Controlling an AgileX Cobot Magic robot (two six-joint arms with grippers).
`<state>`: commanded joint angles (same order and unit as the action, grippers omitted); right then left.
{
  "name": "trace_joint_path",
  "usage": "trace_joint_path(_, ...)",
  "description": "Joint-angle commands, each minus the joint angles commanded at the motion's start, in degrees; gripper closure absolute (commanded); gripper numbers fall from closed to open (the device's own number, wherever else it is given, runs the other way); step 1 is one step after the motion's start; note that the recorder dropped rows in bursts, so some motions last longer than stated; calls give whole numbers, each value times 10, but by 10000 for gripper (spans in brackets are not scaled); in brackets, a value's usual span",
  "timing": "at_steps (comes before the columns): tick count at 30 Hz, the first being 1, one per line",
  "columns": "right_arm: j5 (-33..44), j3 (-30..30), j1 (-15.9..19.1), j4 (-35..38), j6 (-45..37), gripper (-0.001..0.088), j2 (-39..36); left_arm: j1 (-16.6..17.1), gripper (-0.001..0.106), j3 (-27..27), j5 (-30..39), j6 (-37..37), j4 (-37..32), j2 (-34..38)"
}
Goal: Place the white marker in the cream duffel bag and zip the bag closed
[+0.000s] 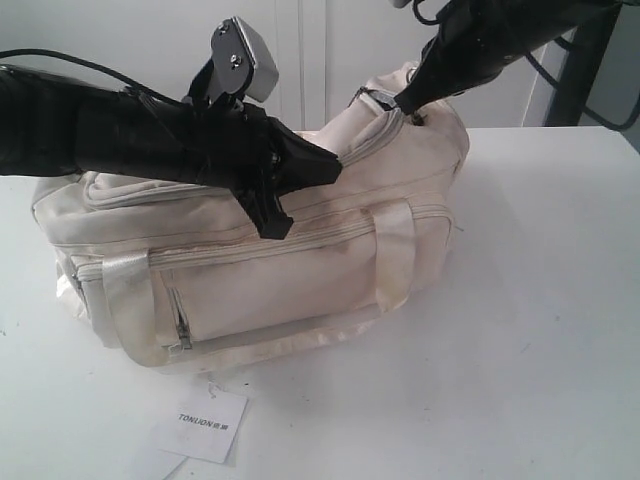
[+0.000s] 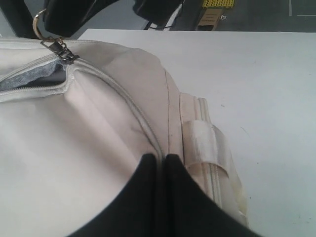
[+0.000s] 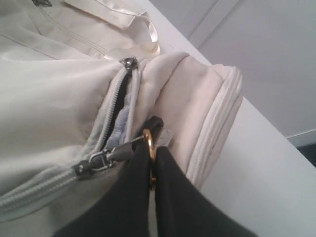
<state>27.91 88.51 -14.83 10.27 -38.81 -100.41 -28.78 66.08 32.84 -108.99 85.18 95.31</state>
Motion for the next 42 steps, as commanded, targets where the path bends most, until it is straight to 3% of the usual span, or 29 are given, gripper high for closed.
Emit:
trace_joint_path(13,104,0,0,5,1,868,22,1,1026,0,-47,-2,-1,0)
trace_joint_path(15,108,0,0,5,1,868,28,1,906,0,-48,-2,-1,0)
trace_joint_path(19,120,0,0,5,1,868,31,1,429,4,-51,10,-1,-14)
trace_joint_path(20,122,0,0,5,1,868,31,1,360,5,-56,16,-1,-20)
trace_joint_path(28,123,0,0,6,1,868,31,-10,374,6,-59,35,35,-73)
trace_joint_path(35,123,0,0,8,6,868,31,-92,414,22,-185,5,70,-30)
trace_joint_path(39,123,0,0,19,6,868,31,-135,414,58,-302,-2,83,12)
trace_joint_path(42,123,0,0,23,6,868,31,-153,414,86,-320,-2,83,42)
